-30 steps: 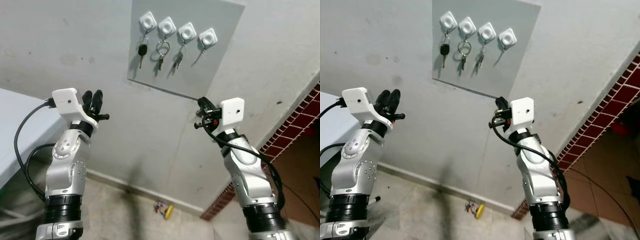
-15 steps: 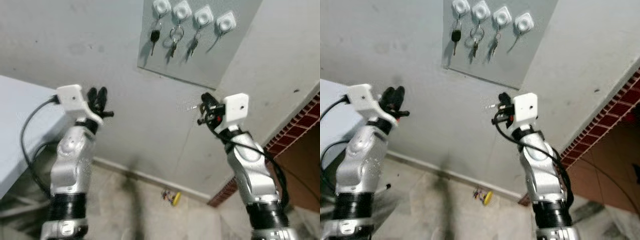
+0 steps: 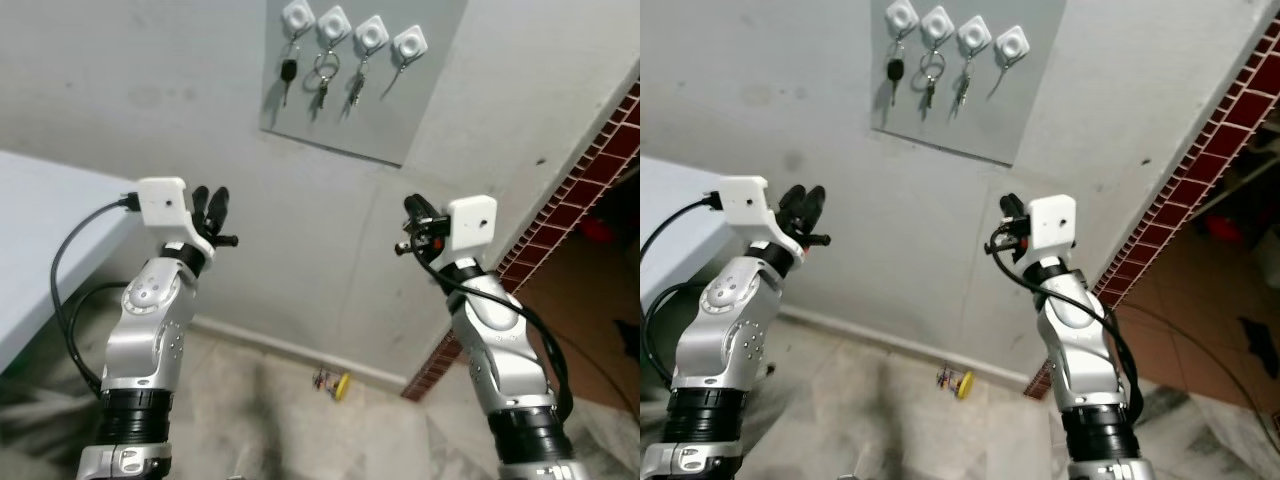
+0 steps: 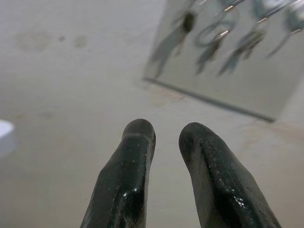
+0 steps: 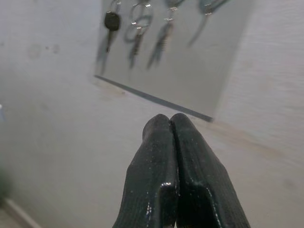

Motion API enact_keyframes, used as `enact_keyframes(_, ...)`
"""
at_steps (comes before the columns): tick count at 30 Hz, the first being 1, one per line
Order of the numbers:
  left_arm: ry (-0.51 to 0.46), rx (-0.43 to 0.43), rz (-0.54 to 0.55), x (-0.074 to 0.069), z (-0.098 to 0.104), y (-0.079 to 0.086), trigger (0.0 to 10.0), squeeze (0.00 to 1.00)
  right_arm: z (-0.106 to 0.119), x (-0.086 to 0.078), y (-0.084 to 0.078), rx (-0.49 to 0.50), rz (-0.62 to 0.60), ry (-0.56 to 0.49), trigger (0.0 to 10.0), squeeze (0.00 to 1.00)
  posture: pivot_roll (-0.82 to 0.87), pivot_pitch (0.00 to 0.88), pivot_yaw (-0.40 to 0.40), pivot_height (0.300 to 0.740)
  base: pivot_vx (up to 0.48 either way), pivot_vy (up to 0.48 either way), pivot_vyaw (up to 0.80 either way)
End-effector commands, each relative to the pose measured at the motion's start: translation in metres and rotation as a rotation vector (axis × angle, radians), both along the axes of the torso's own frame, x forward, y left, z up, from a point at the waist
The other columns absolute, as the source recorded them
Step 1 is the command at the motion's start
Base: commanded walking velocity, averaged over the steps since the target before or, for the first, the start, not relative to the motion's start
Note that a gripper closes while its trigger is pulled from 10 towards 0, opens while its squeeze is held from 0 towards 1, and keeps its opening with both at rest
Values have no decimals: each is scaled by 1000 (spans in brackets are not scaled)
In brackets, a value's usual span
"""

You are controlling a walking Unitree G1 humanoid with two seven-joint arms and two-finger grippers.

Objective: Hang keys on a hook

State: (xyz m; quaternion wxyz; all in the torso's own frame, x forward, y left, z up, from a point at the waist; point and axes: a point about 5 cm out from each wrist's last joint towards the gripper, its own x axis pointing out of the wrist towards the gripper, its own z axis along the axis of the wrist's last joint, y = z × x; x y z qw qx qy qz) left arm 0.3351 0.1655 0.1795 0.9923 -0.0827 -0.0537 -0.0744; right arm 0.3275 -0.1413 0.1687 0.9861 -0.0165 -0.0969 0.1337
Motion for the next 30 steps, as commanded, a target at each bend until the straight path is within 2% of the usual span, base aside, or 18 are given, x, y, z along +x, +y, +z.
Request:
enact_keyframes(1, 6, -20, 0, 4, 4, -2, 10000, 0, 4, 0, -4, 8, -18, -14, 10000, 0, -19, 0, -103, 740, 424, 0, 0)
enact_keyframes(7, 41, -8, 31, 5, -1, -2, 10000, 0, 3, -2, -6, 2, -23, -10, 10000, 0, -23, 0, -103, 740, 229, 0, 0)
enact_keyframes(18, -11, -7, 20, 3, 5, -4, 10000, 0, 7, -3, -3, 25, -1, -33, 10000, 0, -16, 0, -106, 740, 0, 0, 0)
enact_keyframes(23, -20, 48, -87, -4, 5, -14, 10000, 0, 6, -2, -7, 35, -18, -16, 10000, 0, -13, 0, -106, 740, 0, 0, 0)
enact_keyframes(30, -26, 46, -116, -6, 5, -13, 10000, 0, 8, -5, -14, 49, -16, -32, 10000, 0, -15, 0, -93, 740, 47, 0, 0)
